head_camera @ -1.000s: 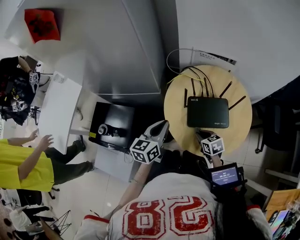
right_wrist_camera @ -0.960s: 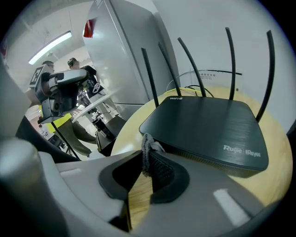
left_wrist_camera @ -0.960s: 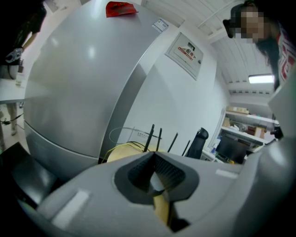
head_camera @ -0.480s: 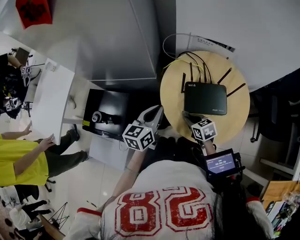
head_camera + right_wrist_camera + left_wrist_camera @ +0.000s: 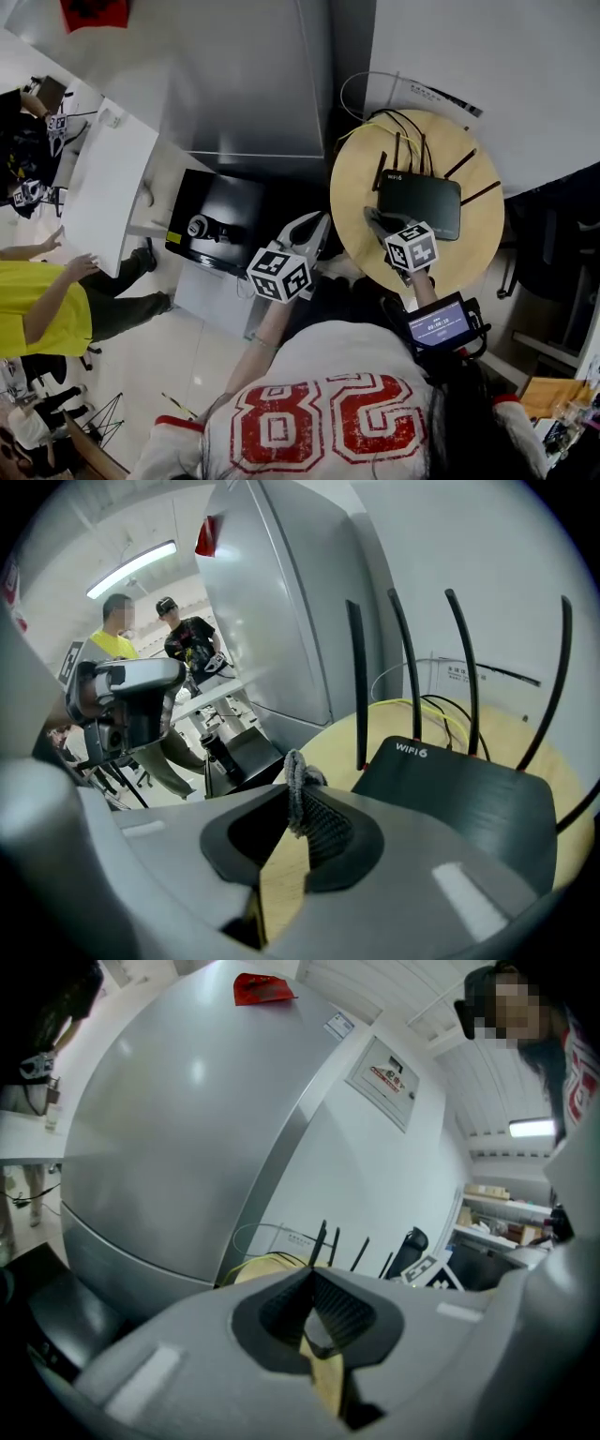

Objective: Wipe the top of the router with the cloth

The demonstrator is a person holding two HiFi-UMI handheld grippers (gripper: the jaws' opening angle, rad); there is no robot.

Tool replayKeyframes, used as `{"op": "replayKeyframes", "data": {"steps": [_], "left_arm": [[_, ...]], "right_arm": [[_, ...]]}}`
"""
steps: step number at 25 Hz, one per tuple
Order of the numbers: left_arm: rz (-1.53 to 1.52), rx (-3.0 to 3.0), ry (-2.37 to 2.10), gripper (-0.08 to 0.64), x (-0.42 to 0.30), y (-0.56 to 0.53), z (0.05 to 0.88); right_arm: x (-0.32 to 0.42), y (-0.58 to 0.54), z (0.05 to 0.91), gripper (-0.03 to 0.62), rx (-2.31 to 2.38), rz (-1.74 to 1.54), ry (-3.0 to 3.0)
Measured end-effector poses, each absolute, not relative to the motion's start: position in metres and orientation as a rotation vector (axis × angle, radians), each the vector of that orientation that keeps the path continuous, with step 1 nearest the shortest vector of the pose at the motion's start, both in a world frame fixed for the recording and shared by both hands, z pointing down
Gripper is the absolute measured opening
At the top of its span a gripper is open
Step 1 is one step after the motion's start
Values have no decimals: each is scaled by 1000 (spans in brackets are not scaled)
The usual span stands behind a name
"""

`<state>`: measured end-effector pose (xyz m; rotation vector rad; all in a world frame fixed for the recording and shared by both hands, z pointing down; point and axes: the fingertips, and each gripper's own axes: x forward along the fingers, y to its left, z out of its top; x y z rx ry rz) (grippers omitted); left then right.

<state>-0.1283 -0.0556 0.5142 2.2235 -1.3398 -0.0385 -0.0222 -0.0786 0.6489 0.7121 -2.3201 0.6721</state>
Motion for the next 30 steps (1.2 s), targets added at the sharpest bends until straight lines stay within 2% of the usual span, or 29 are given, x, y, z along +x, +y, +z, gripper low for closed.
{"op": "replayKeyframes", "data": {"steps": [13, 20, 30], "left_arm": [[-97, 2119, -1514, 5, -170, -47, 512], [-97, 2121, -1513, 5, -169, -45, 511], [-42, 2218, -1355, 5, -131, -43, 513]], "right_arm": [[-20, -138, 656, 38, 722, 555, -2240], [-19, -108, 661, 38, 689, 610, -2250], [-10, -57, 655, 38, 781, 764, -2296]]}}
